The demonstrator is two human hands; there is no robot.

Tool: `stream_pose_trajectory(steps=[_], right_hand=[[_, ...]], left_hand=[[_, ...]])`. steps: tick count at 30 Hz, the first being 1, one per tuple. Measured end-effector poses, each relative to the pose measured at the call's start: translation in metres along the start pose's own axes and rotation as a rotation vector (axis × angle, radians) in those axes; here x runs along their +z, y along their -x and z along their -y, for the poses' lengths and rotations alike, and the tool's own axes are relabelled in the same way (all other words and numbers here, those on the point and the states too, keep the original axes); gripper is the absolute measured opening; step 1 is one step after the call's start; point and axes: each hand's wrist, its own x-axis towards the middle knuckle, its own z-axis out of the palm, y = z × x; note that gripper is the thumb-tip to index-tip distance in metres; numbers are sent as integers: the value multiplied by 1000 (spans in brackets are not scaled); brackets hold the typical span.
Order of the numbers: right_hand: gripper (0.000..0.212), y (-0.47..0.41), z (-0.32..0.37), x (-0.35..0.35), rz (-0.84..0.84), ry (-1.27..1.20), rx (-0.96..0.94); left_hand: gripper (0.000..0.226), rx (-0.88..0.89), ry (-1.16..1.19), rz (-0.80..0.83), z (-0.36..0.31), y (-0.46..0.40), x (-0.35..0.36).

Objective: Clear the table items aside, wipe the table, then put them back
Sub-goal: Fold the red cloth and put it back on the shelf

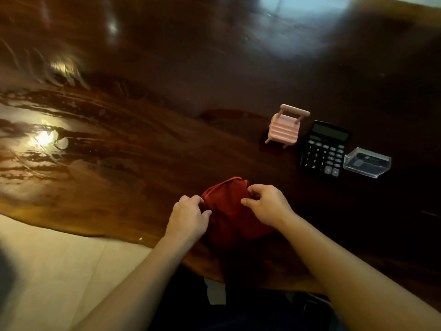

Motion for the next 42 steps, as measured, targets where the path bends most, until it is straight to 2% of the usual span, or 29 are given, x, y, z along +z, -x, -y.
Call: stream_pose_trajectory(steps=[5, 8, 11, 14, 17, 20, 25, 30, 33, 37, 39, 42], right_hand=[[11, 23, -7, -2, 31, -231, -17], [22, 47, -6, -4, 47, -421, -8], [29, 77, -3, -11, 69, -663, -25], [28, 113, 4, -20, 40, -793, -42], [25, 151, 9, -29, -42, -907, -65], [26, 181, 12, -38, -77, -961, -84], [30, 245, -8, -52, -185, -1045, -120], [39, 315, -60, -55, -342, -1158, -134], [41, 363, -103, -49, -462, -1247, -137], [39, 425, -162, -33, -660, -1389, -144], [37, 453, -193, -24, -769, -1471, -126], [44, 492, -241, -13, -888, -1539, -66]], left_hand=[[29, 162, 109, 161, 10, -7, -8], [9, 209, 416, 328, 13, -5, -18], [12, 219, 731, 423, 9, 1, -30], [8, 236, 965, 553, -3, 4, -43], [14, 275, 1065, 706, -23, 14, -63], [18, 319, 1111, 792, -44, 32, -79], [20, 417, 1001, 887, -87, 76, -85], [22, 487, 865, 1069, -137, 120, -60], [30, 536, 769, 1178, -168, 154, -25], [23, 557, 645, 1332, -209, 211, 32], [23, 562, 592, 1378, -228, 243, 64], [26, 571, 488, 1425, -257, 294, 111]])
